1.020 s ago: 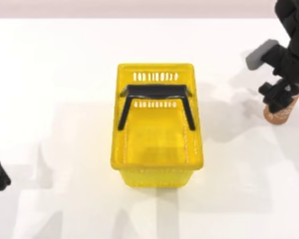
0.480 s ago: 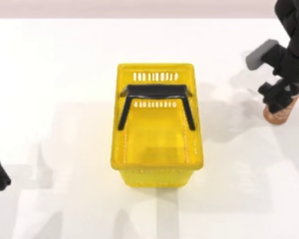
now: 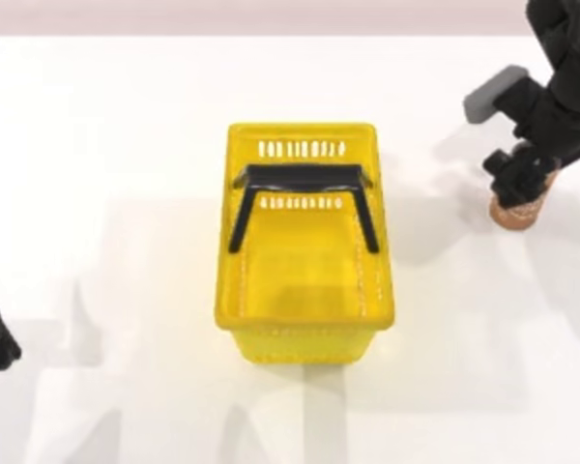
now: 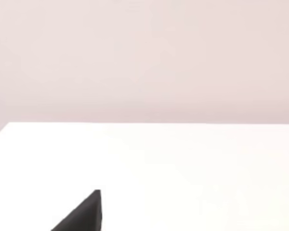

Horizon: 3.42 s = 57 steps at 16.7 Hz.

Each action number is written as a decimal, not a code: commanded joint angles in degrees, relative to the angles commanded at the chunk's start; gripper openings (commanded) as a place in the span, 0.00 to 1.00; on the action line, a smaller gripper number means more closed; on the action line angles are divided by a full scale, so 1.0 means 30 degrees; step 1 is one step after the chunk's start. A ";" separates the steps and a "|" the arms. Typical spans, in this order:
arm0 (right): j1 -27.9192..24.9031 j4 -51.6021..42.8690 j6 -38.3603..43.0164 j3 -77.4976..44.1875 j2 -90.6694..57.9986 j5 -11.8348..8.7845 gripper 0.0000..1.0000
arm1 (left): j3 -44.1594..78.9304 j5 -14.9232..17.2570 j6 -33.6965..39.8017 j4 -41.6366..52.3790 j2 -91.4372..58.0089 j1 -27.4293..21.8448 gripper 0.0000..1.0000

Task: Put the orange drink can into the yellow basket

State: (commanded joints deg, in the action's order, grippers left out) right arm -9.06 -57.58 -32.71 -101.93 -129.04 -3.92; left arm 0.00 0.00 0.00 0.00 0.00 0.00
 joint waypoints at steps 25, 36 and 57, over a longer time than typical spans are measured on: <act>-0.3172 3.3776 1.1538 0.8311 0.3343 -2.0120 0.00 | 0.0000 0.0000 0.0000 0.0000 0.0000 0.0000 1.00; -0.3208 3.8239 1.1497 0.9447 -0.0021 -2.0094 0.00 | 0.0000 0.0000 0.0000 0.0000 0.0000 0.0000 1.00; -0.3262 3.9768 1.1452 0.9963 -0.1132 -2.0041 1.00 | 0.0000 0.0000 0.0000 0.0000 0.0000 0.0000 1.00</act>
State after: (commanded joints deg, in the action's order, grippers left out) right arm -18.84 61.73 1.64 -72.04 -132.44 -64.04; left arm 0.00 0.00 0.00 0.00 0.00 0.00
